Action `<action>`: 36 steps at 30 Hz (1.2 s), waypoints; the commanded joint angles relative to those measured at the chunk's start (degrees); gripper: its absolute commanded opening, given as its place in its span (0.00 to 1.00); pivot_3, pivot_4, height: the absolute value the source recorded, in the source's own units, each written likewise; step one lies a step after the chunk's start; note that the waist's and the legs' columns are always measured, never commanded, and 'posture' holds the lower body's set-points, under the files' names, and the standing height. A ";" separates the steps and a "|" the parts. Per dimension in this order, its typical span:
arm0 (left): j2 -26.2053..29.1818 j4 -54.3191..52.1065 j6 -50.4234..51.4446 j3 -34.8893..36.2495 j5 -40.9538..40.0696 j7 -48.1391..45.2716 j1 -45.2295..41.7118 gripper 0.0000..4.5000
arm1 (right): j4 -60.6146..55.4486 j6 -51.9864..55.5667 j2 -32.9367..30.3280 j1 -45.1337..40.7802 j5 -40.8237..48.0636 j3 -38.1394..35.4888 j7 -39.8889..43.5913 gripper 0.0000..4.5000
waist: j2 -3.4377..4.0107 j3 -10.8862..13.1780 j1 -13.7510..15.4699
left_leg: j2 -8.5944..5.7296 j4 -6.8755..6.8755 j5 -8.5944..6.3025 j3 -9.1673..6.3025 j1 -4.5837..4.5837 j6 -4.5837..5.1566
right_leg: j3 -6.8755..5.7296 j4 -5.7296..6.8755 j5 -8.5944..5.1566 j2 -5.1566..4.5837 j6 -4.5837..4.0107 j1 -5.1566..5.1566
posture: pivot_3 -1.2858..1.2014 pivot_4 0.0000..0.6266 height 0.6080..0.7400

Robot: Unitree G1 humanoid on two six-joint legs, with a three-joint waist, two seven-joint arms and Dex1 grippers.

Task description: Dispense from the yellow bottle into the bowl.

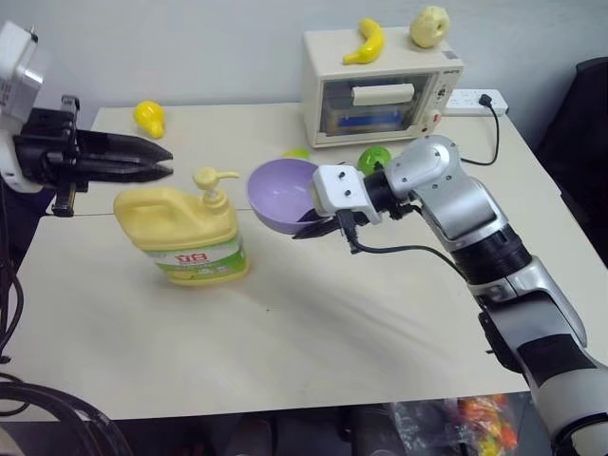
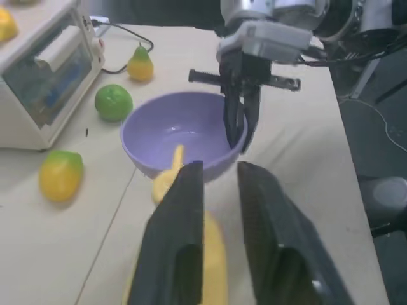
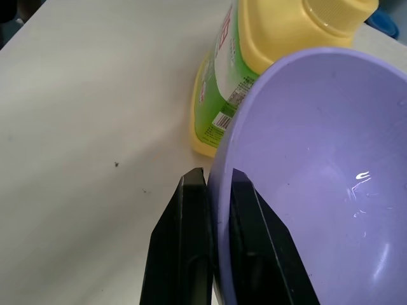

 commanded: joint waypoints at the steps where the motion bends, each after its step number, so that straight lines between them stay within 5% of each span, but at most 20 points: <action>1: -0.64 0.87 -1.63 -0.36 2.43 -1.08 -1.94 0.01 | 1.86 -2.80 1.49 -2.91 -0.85 -0.56 0.83 0.00 | 0.00 0.00 -0.83 | 0.01 0.01 0.01 0.00 -0.04 -0.02 | -0.02 0.00 0.00 0.00 0.00 -0.03 | 0.52 0.24 1.00; 14: -4.39 2.17 -9.99 -3.22 11.84 -1.29 -0.27 0.01 | 3.21 -1.49 5.39 -8.84 1.07 -2.40 3.79 0.00 | 0.02 0.01 -2.44 | 0.03 0.52 -0.03 -0.08 -0.15 -0.09 | -0.01 0.37 0.04 0.00 -0.02 -0.08 | 0.52 0.24 1.00; 36: -2.85 1.21 -6.02 0.69 10.62 -1.27 0.32 0.01 | 1.85 0.10 6.57 -10.02 2.26 -3.27 4.66 0.00 | 0.03 0.01 -2.58 | 0.02 0.71 -0.07 -0.09 -0.22 -0.12 | 0.02 0.60 0.04 -0.01 -0.02 -0.20 | 0.52 0.24 1.00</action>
